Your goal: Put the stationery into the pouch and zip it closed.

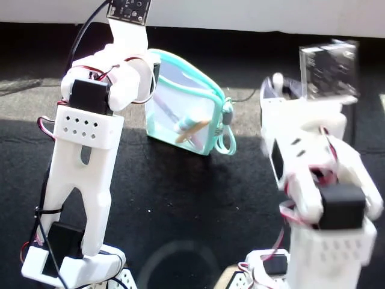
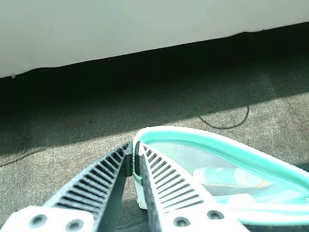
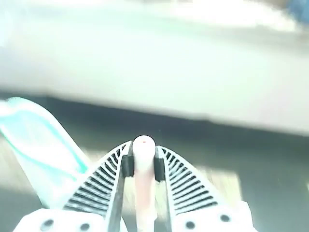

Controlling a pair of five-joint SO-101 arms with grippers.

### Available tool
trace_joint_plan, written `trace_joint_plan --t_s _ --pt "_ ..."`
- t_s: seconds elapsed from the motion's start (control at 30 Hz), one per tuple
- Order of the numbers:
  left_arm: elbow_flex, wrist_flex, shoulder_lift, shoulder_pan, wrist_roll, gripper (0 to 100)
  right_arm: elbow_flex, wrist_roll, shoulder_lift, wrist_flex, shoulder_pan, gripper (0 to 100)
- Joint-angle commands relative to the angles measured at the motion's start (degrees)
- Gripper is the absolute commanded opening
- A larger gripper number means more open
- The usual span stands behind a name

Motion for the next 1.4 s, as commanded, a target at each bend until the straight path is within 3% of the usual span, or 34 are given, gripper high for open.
trace_joint_plan --t_s 0.0,0.4,0.8,1.17,1.37 --pt "0.75 0.26 0.4 1.89 -0.44 1 -4.18 -4.57 -1.1 -9.54 -3.38 0.6" --pt "0.75 0.26 0.4 1.89 -0.44 1 -4.26 -4.92 1.01 -27.65 -13.76 0.6" --pt "0.66 0.26 0.31 1.89 -0.44 1 -6.73 -4.84 15.08 -28.62 -15.96 0.6" --pt "0.66 0.26 0.31 1.89 -0.44 1 6.55 -4.84 17.36 -28.53 -16.04 0.6" --pt "0.66 0.18 0.4 1.89 -0.44 1 12.09 -4.84 17.45 -28.35 -19.47 1.0"
